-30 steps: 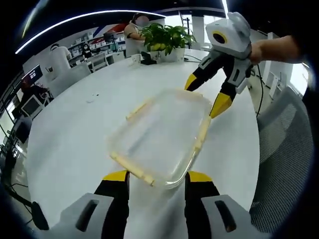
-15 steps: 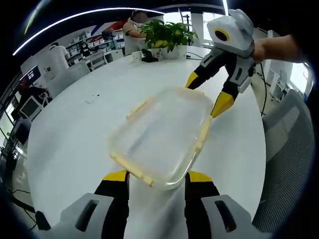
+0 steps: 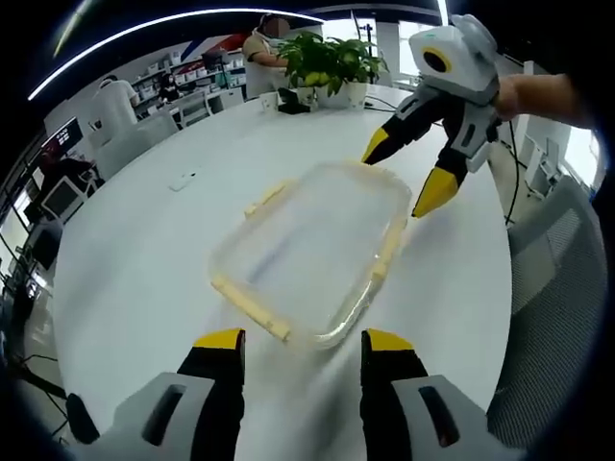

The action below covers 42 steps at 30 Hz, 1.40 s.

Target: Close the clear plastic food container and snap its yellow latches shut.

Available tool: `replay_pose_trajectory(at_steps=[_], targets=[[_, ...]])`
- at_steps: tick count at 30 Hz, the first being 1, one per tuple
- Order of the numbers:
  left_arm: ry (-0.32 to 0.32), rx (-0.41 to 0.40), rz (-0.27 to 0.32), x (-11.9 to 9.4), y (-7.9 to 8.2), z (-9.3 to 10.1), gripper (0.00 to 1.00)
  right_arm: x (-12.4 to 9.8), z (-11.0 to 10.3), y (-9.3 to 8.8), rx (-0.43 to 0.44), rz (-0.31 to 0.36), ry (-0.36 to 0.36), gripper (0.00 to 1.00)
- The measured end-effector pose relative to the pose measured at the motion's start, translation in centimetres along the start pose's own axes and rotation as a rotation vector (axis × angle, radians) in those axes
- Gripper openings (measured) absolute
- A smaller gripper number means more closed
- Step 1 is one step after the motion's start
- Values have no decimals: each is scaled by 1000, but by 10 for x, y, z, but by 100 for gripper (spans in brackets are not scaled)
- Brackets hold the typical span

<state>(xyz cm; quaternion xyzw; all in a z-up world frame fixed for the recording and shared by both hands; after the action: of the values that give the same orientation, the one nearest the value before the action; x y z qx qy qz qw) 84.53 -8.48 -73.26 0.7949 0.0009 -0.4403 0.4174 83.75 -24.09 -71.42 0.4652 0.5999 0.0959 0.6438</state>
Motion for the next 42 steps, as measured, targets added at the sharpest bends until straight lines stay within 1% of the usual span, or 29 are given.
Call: replay_pose_trajectory(at_steps=[2,4,6,8,11,15,20,23,25,30,32,35,42], targets=[[13,-18,2,-9,0,-1,43,-5,-5,0,1,12,-6,51],[32,-50,28,-18,3,-3,45,-11,-11,1,0,28,-13,52],[37,-82,47,-27,6,-1,47,-15,-15,1,-2,40,-16,53],[44,-88,65,-37,7,1,49,-21,-19,-1,-1,49,-26,54],[53,-103,90,-49,8,4,51,-29,-23,1,18,91,-41,56],[63,-126,117,-63,10,9,53,-41,-28,-3,24,110,-56,58],[73,-164,132,-77,5,16,56,-57,-36,-8,40,144,-76,59],[75,-162,135,-84,0,22,57,-64,-42,-16,51,156,-87,60],[90,-152,137,-90,-3,24,57,-67,-45,-20,52,162,-95,60],[88,-165,164,-101,-10,33,59,-77,-53,-32,82,193,-112,63],[94,-171,161,-105,-14,36,60,-81,-57,-36,88,205,-121,64],[100,-166,165,-109,-18,39,63,-85,-62,-40,100,227,-128,67],[117,-168,191,-117,-21,45,70,-86,-73,-52,76,221,-131,73]])
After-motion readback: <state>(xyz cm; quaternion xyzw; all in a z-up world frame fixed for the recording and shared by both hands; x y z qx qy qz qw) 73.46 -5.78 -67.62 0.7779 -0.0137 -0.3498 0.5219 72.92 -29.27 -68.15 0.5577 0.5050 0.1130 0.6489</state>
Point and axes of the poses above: the point that each gripper's makers call its tool centre point, and the gripper's own axes: x roughly forward along the fingers, z roughly to its right, y roughly out of its top, the point moved 1 cm from there along -x, roughly backward along the fingers, and after that the axes turned 13 degrees about y, right-handed, at the moved point
